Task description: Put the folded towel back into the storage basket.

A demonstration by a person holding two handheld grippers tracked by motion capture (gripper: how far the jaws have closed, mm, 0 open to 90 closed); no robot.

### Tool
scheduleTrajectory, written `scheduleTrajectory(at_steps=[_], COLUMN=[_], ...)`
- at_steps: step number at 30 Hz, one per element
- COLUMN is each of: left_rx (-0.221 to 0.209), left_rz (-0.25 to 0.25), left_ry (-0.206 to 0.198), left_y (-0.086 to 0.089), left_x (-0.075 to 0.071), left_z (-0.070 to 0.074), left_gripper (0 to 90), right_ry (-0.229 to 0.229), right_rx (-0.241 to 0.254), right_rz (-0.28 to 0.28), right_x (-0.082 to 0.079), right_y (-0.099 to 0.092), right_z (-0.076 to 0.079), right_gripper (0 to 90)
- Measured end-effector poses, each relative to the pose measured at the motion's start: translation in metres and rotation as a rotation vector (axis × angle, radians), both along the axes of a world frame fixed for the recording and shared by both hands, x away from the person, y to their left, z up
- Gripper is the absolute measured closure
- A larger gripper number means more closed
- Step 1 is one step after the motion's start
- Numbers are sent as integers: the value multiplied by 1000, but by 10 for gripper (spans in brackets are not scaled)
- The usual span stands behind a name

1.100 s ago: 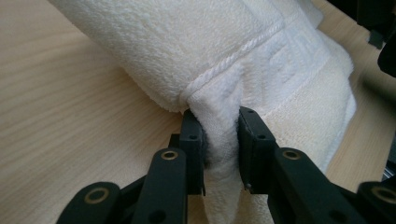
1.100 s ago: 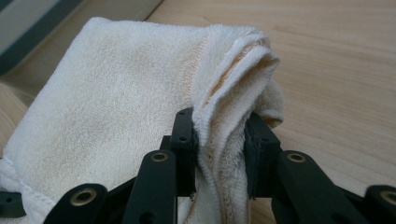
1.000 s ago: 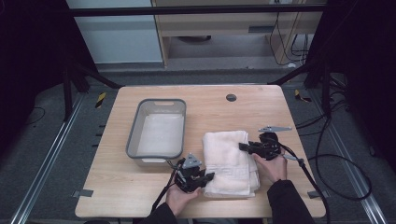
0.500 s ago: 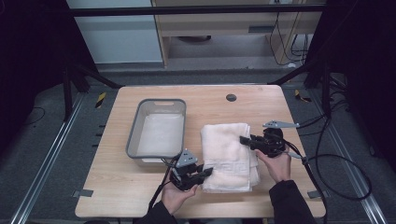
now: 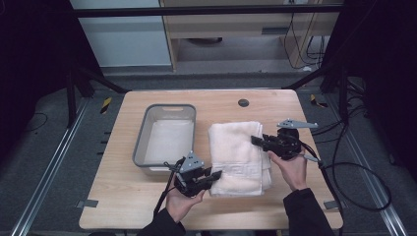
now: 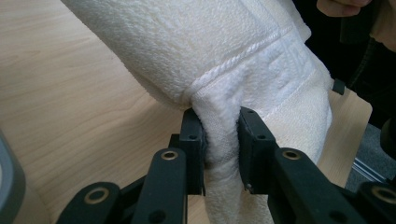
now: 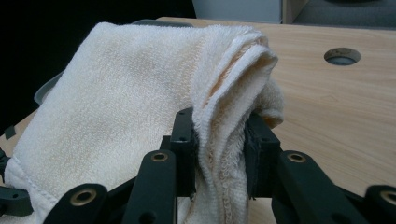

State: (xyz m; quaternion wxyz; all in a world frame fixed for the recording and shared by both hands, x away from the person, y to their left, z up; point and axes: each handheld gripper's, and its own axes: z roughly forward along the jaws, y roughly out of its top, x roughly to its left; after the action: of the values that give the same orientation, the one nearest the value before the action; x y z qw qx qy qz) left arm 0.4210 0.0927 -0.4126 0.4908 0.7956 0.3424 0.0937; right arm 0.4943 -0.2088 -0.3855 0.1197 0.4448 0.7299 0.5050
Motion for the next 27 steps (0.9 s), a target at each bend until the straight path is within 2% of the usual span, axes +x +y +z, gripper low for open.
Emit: scheduleTrajectory(at_steps=[5, 13, 27], left_rx=[-13, -11, -45], left_rz=[3, 14, 48], left_ry=[-20, -68, -99], left_y=[1, 9, 29], left_x=[4, 8, 14], left_z=[13, 34, 48], left_gripper=[733, 733, 733], right_ry=[-16, -64, -107], right_rx=[12, 15, 10], right_rz=[-10, -15, -17], right_x=[4, 8, 17], right_y=[1, 9, 30], right_z=[12, 34, 53], right_gripper=[694, 694, 694])
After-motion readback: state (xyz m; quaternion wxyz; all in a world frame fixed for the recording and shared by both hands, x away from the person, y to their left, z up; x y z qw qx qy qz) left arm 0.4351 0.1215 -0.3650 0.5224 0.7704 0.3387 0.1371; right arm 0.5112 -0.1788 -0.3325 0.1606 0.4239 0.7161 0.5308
